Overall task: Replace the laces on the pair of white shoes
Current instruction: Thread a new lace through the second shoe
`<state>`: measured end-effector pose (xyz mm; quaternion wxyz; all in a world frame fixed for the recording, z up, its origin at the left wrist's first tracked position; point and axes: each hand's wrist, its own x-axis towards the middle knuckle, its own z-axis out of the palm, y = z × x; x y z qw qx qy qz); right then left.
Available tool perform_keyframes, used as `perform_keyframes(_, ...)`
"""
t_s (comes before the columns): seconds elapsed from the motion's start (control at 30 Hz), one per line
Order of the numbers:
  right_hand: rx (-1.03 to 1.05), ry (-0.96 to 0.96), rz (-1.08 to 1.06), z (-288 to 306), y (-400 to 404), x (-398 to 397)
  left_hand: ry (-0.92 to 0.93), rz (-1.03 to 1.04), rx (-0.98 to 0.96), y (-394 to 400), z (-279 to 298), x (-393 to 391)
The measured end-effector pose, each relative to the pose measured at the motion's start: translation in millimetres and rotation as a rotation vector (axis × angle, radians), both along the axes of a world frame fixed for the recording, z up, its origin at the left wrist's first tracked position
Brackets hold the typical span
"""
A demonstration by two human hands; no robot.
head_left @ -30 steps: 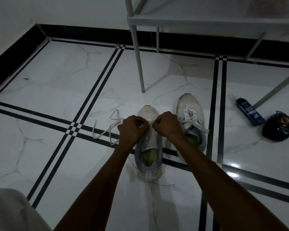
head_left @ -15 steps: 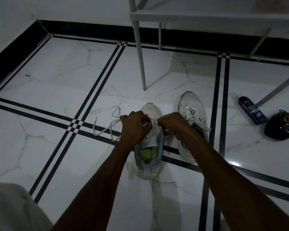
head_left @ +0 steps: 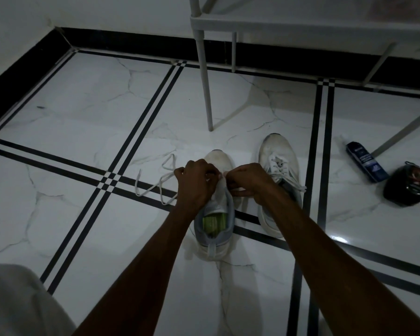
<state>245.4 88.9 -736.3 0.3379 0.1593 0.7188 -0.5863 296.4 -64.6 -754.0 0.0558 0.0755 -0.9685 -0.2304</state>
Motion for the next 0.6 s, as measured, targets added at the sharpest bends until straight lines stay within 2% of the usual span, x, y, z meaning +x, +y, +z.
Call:
perform_keyframes(0.17,0.054,0.053,0.057,-1.6,-4.1,-3.4,0.090,0.148,0.037,10.0,7.6,10.0)
perform_keyframes(0.3,0.079,0.089,0.118,1.9,-5.2,-8.3,-0.087,0.148,0.014,23.7,10.1,17.5)
perform_keyframes(0.4,0.055,0.121,0.188,7.4,5.5,-11.4,-0.108,0.175,0.051,23.4,2.6,18.7)
perform_keyframes(0.47,0.202,0.302,0.074,13.2,24.4,-19.8,-0.083,0.194,0.091,21.0,1.3,18.9)
perform_keyframes(0.53,0.485,0.702,-0.269,21.0,52.2,-33.3,-0.065,0.201,0.094,20.2,0.8,18.3)
perform_keyframes(0.57,0.534,0.898,-0.418,23.9,64.1,-38.0,-0.062,0.202,0.089,19.2,0.9,18.9)
perform_keyframes(0.6,0.541,1.016,-0.474,25.2,71.0,-40.9,-0.060,0.199,0.092,18.3,1.0,19.1)
